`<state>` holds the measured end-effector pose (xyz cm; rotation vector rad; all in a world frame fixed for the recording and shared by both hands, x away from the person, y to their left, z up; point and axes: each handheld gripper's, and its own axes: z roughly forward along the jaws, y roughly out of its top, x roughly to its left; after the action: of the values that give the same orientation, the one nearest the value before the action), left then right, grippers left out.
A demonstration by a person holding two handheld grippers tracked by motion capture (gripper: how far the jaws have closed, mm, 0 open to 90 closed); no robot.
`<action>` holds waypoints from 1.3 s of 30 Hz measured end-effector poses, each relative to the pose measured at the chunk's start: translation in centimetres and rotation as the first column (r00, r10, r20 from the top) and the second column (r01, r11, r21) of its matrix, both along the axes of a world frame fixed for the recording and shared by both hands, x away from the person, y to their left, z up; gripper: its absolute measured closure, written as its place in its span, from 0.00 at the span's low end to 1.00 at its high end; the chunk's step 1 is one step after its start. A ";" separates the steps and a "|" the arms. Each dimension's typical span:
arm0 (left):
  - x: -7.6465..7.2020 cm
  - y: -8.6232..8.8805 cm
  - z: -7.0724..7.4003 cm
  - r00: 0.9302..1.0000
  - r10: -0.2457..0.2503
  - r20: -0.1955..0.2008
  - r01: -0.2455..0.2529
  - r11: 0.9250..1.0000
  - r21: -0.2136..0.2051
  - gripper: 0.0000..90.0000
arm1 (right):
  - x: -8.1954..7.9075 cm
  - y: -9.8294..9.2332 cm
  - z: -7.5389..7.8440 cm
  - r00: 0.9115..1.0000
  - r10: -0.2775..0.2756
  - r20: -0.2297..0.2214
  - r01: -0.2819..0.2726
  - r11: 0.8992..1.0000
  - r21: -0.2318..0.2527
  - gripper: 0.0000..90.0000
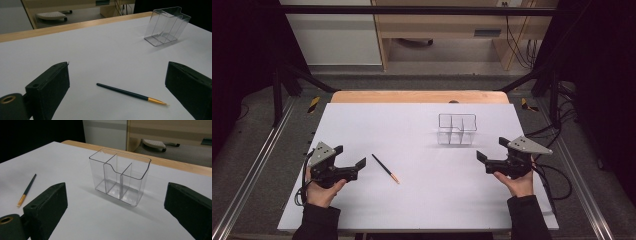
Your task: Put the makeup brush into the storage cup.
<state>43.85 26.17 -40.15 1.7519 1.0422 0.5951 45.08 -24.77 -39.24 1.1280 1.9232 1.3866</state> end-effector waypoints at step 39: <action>1.0 -3.8 -1.9 0.996 0.056 -0.065 -0.051 0.996 0.067 0.07 | -0.5 1.5 -0.2 0.999 0.028 -0.017 -0.028 0.999 -0.016 0.06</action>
<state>44.88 22.41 -42.05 1.8161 1.1300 0.6140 44.57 -23.29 -39.48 1.1124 1.9660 1.3779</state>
